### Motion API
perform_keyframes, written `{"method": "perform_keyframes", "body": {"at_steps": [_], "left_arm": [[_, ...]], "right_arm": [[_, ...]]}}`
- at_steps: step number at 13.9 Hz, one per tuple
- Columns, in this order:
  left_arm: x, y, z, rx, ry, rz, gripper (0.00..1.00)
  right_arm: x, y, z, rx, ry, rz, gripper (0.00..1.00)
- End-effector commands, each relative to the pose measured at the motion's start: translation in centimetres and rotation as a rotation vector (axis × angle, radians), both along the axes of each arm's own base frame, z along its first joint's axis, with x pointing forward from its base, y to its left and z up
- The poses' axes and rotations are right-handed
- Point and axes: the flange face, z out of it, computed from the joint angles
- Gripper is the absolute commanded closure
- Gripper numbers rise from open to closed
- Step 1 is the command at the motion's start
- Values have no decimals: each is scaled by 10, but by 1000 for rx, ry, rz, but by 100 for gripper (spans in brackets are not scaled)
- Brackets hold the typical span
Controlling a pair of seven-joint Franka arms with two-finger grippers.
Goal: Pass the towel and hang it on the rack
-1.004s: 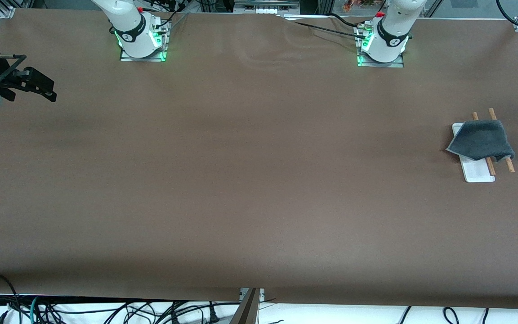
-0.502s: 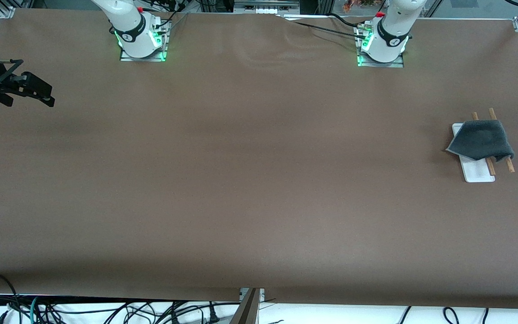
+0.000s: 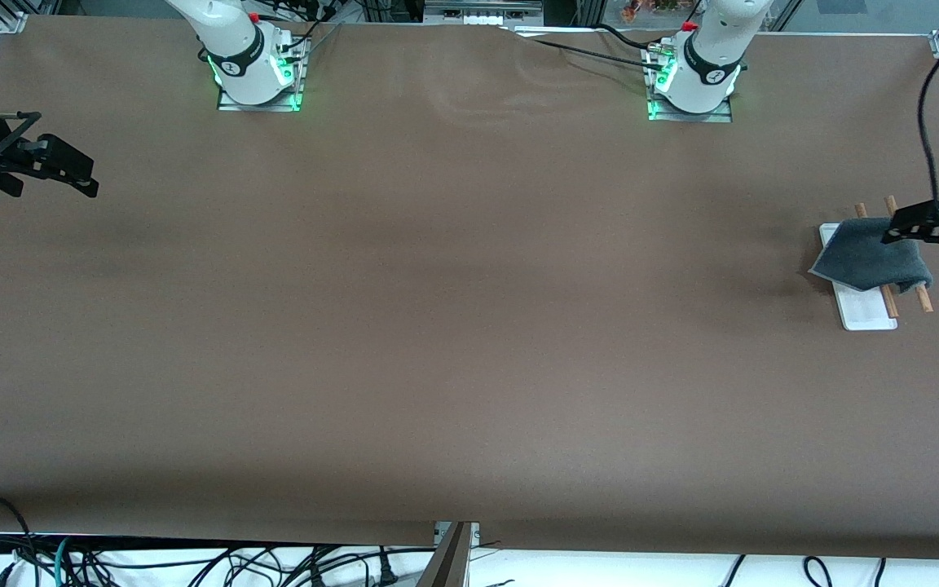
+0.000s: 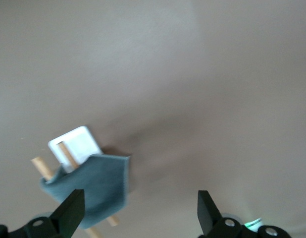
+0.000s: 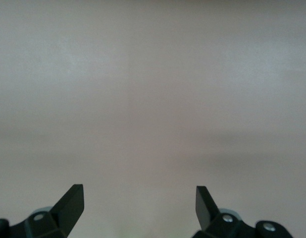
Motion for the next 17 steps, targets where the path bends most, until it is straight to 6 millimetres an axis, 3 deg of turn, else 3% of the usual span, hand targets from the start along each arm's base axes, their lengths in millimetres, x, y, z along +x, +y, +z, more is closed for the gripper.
{"method": "perform_keyframes", "body": {"at_steps": [1,2,5,8,11,13,17], "left_arm": [[-6,-46,23,61,-18,122,0],[-8,-65,30,59,-27,165,0],[-15,-66,45,16,-77,315,0],[-29,-80,42,48,-114,310,0],[-49,-82,39,44,-178,329,0],[-63,-96,34,50,-177,370,0],[-63,-97,32,50,-171,377,0]], "right_arm": [[3,-3,6,-1,-10,10,0],[3,-2,6,-1,-10,10,0],[3,-2,6,-1,-10,10,0],[3,-2,6,-1,-11,10,0],[3,-2,6,-1,-11,10,0],[3,-2,6,-1,-11,10,0],[3,-4,6,-1,-11,7,0]]}}
